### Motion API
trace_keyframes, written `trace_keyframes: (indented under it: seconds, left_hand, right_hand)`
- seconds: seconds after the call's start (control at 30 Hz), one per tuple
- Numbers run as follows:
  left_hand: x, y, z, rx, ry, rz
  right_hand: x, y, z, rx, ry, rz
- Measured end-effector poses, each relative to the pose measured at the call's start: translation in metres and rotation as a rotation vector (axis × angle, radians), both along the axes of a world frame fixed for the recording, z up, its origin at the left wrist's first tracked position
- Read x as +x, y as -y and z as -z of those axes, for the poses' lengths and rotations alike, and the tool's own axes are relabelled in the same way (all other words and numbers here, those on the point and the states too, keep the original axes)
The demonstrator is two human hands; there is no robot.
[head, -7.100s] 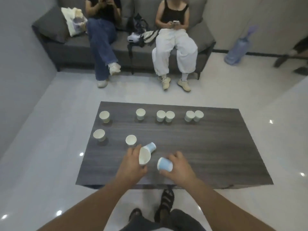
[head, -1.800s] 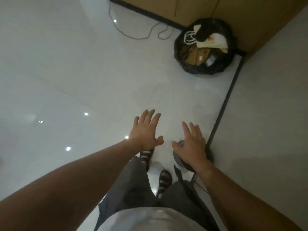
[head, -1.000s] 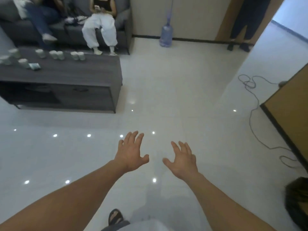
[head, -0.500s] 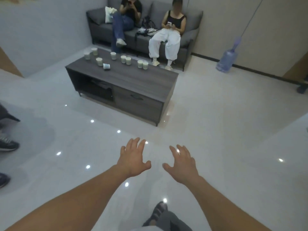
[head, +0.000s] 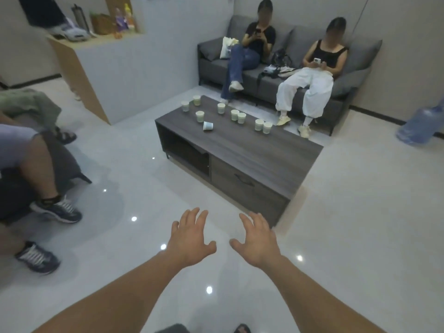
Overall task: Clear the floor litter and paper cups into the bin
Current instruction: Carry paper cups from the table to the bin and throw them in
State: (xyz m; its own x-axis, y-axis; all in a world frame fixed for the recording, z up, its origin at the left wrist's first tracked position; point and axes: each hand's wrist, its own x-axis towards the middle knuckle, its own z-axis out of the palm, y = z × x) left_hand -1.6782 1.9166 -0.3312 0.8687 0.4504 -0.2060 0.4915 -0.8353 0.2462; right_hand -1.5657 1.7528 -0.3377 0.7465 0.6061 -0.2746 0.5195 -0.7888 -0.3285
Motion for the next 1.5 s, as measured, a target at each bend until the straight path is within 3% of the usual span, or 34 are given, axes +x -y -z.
trace_keyframes:
  seconds: [0.23, 0.73, 1.33, 1.5]
  left_hand:
    - [0.065, -0.068, 0.012, -0.059, -0.017, -0.062]
    - [0.24, -0.31, 0.024, -0.051, 0.014, 0.013]
    - [0.496, -0.493, 0.026, -0.057, -0.001, -0.068]
    - [0.548, -0.531, 0.038, -0.103, -0.063, -0.06]
  right_hand:
    - [0.074, -0.077, 0.003, -0.045, 0.0, -0.081]
    - [0.235, -0.275, 0.005, -0.114, -0.025, -0.001]
    - [0.512, -0.494, 0.037, -0.045, -0.083, -0.105]
    - [0.556, -0.536, 0.051, -0.079, -0.137, -0.108]
